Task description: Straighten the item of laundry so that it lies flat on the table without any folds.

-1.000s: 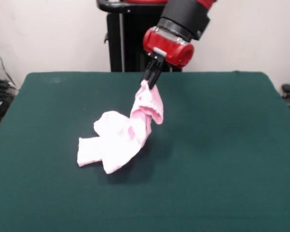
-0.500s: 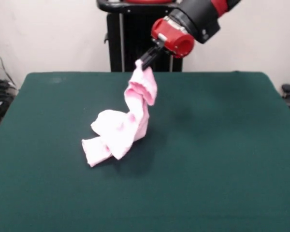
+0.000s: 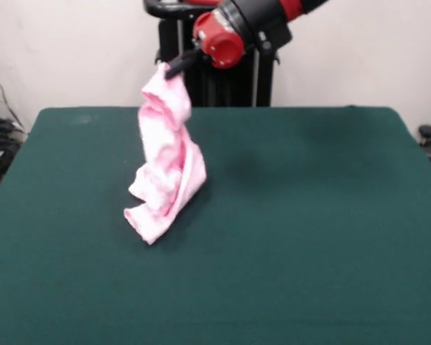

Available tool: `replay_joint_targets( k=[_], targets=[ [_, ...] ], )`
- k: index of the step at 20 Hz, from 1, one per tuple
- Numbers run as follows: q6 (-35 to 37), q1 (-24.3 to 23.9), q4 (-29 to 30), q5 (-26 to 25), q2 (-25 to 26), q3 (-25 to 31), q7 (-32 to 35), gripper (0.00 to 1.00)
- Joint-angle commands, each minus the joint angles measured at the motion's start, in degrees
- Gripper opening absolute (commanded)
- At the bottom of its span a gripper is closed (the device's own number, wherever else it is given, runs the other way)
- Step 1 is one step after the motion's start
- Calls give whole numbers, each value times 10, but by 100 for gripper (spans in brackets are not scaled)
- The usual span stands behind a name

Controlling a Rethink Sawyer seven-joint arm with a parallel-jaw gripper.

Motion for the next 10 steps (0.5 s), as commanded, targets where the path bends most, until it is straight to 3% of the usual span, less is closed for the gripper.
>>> replay_joint_targets(
  k=[1,10],
  targets=[
    [-65,18,19,141,-24,104,62,0],
    [-60,-19,-6,199,-78,173,94,0]
  ],
)
